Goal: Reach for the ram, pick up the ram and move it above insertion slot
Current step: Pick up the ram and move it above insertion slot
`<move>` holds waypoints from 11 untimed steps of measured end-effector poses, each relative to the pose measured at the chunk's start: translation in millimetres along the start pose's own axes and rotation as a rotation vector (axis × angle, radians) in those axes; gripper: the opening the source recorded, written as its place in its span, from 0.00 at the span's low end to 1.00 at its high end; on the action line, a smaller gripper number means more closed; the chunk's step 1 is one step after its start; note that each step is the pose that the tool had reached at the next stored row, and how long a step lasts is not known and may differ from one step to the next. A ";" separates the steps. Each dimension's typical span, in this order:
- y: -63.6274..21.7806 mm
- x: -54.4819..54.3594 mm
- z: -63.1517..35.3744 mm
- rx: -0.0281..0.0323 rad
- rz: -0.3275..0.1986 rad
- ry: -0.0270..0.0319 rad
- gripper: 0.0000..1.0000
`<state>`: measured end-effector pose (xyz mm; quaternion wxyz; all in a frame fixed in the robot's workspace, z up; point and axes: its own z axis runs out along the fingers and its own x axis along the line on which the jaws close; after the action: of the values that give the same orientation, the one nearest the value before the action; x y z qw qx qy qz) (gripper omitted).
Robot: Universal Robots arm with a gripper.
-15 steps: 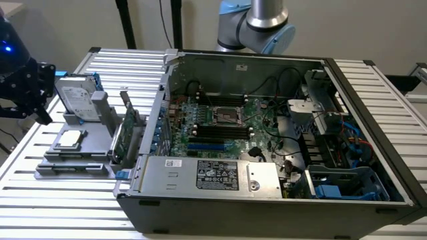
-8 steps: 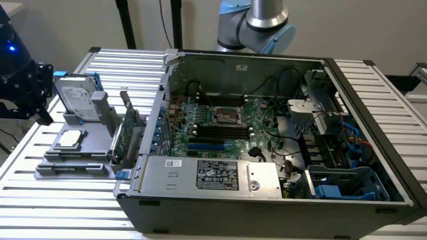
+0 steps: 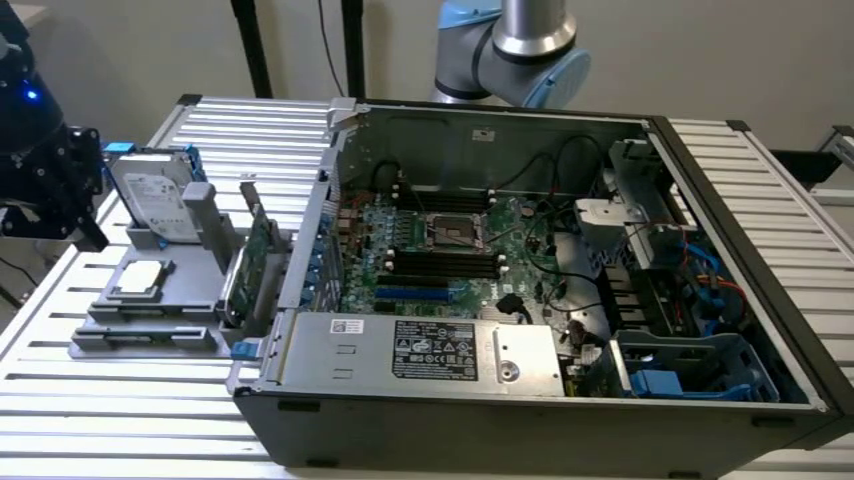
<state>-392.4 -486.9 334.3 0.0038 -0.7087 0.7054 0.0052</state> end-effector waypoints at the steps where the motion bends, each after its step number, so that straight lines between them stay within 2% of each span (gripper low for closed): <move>1: 0.0 0.0 0.0 0.0002 -0.018 0.0000 0.11; 4: 0.2 0.0 0.1 0.0008 -0.069 0.0001 0.11; 8: 0.4 0.0 0.1 0.0009 -0.072 0.0000 0.12; 9: 0.4 0.0 0.1 0.0008 -0.072 0.0001 0.17; 10: 0.4 0.0 0.1 0.0008 -0.072 0.0001 0.17; 11: 0.4 0.0 0.1 0.0007 -0.071 0.0002 0.24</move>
<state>-392.8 -486.9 334.2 0.0041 -0.7334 0.6798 0.0048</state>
